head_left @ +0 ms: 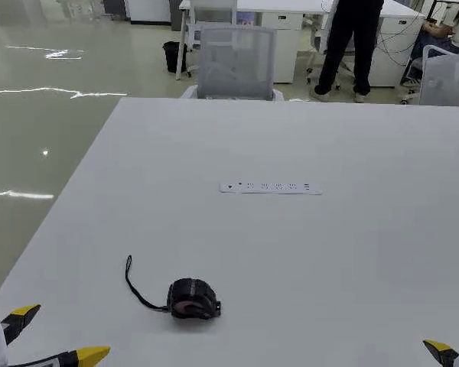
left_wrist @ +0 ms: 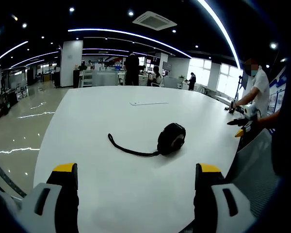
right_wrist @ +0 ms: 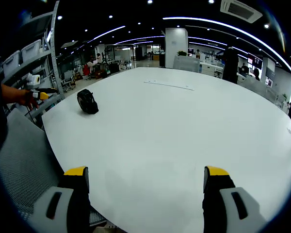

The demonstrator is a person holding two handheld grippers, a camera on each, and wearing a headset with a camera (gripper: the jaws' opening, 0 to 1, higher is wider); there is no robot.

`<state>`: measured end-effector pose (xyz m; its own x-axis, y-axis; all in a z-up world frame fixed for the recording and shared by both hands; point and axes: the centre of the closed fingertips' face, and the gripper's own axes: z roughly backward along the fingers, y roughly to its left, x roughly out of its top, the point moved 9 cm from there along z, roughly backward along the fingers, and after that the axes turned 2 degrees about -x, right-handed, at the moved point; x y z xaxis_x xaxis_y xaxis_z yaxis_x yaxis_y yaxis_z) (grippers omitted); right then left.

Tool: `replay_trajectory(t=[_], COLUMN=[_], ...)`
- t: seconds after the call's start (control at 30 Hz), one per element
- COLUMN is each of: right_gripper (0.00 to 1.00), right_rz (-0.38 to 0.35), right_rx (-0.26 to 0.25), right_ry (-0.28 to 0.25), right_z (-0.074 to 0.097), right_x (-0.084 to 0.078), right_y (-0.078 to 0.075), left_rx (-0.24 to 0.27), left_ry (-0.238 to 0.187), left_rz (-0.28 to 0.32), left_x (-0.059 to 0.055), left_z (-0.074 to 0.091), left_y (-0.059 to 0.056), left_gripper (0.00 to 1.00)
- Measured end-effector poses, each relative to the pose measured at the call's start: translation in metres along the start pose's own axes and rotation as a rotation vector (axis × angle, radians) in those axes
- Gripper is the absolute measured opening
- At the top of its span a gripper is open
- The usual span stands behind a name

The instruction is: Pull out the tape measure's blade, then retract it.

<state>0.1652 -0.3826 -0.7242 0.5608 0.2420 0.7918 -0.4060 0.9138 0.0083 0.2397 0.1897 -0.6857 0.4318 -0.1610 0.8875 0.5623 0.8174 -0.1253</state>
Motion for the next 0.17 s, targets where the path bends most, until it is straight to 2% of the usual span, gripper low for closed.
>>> replay_trajectory(t=[0.13, 0.17], right_gripper=[1.00, 1.00], right_rz=[0.003, 0.021], right_rx=[-0.006, 0.012], right_ry=[-0.006, 0.010], right_z=[0.0036, 0.0043], right_x=[0.0031, 0.0018], right_y=[0.0006, 0.0008], left_rx=[-0.004, -0.002], left_ry=[-0.002, -0.003], left_rz=[-0.001, 0.000], left_x=[-0.0012, -0.0019], left_z=[0.0008, 0.0006], left_y=[-0.0017, -0.0014], left_gripper=[0.99, 0.99])
